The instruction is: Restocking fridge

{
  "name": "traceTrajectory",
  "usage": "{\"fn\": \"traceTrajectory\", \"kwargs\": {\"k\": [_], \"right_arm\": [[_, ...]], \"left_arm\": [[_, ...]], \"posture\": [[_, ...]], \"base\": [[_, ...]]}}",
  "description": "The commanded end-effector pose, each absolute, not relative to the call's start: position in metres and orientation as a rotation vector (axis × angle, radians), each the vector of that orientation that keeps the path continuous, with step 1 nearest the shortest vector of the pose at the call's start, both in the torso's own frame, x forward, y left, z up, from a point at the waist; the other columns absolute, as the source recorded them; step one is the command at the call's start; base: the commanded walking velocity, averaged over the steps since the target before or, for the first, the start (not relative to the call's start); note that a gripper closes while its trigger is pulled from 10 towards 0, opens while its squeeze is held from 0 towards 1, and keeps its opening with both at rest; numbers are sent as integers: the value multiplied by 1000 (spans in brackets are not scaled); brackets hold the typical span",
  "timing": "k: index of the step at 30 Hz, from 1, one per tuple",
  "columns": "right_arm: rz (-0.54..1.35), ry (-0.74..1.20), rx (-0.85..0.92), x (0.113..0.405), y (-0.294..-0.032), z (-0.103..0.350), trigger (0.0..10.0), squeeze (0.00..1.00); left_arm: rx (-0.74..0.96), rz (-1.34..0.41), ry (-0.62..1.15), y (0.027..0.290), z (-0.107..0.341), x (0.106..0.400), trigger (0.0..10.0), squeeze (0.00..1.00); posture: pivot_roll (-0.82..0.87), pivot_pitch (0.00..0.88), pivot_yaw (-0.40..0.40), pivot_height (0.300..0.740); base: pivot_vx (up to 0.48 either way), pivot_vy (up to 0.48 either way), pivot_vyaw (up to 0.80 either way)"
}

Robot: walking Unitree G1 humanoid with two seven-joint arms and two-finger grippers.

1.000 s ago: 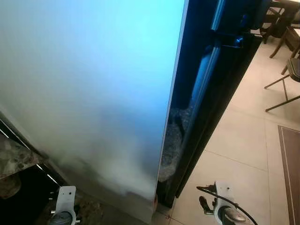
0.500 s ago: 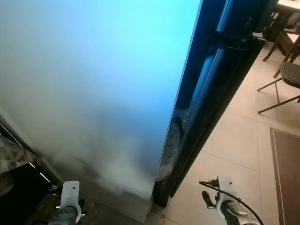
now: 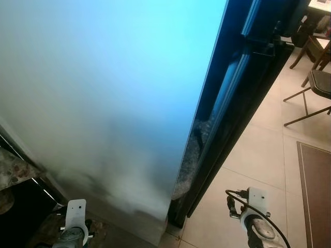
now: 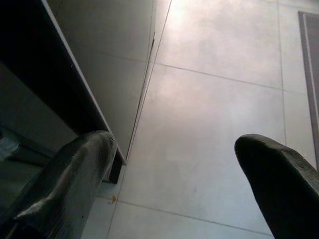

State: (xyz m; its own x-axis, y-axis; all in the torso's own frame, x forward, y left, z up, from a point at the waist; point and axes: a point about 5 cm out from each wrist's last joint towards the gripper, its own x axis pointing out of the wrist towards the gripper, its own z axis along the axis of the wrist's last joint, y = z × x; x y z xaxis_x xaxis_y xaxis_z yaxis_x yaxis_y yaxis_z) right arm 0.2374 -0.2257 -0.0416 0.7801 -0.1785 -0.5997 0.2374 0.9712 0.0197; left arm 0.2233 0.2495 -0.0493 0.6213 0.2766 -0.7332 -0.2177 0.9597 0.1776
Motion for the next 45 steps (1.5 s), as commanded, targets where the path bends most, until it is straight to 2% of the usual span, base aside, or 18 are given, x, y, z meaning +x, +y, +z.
{"fn": "traceTrajectory", "kwargs": {"k": [1,12,23,25,26,27,33,38,40,45], "right_arm": [[-248,625,101,234,-229,-42,10000,0],[-138,596,0,222,-233,-45,10000,0],[-162,552,13,206,-232,-50,10000,0],[-126,305,-26,226,-207,-25,10000,0],[-123,107,-64,232,-200,-5,10000,0],[-130,-3,-71,233,-195,7,10000,0],[-148,-28,-89,248,-191,24,10000,0],[-167,-17,-60,241,-192,23,10000,0],[-188,-3,-59,230,-195,19,10000,0],[-195,113,-35,222,-195,4,10000,0]], "left_arm": [[75,296,865,252,-51,220,10000,0],[76,328,899,252,-62,199,10000,0],[102,316,924,257,-71,177,10000,0],[107,313,920,258,-72,175,10000,0],[113,310,916,259,-72,174,10000,0],[121,308,910,260,-71,173,10000,0],[145,307,901,267,-70,170,10000,0],[152,308,904,270,-70,168,10000,0],[159,307,909,271,-70,167,10000,0],[162,304,913,272,-70,167,10000,0]], "posture": [[36,0,-53,740],[29,0,-95,740],[10,0,-69,740],[17,0,-65,740],[21,0,-57,740],[19,0,-51,740],[13,0,-22,740],[10,0,-10,740],[8,0,-4,740],[5,0,-2,740]], "base": [[0,0,0],[0,0,0],[0,0,0],[0,0,0],[0,0,0],[0,0,0],[0,0,0],[0,0,0],[0,0,0],[0,0,0]]}}
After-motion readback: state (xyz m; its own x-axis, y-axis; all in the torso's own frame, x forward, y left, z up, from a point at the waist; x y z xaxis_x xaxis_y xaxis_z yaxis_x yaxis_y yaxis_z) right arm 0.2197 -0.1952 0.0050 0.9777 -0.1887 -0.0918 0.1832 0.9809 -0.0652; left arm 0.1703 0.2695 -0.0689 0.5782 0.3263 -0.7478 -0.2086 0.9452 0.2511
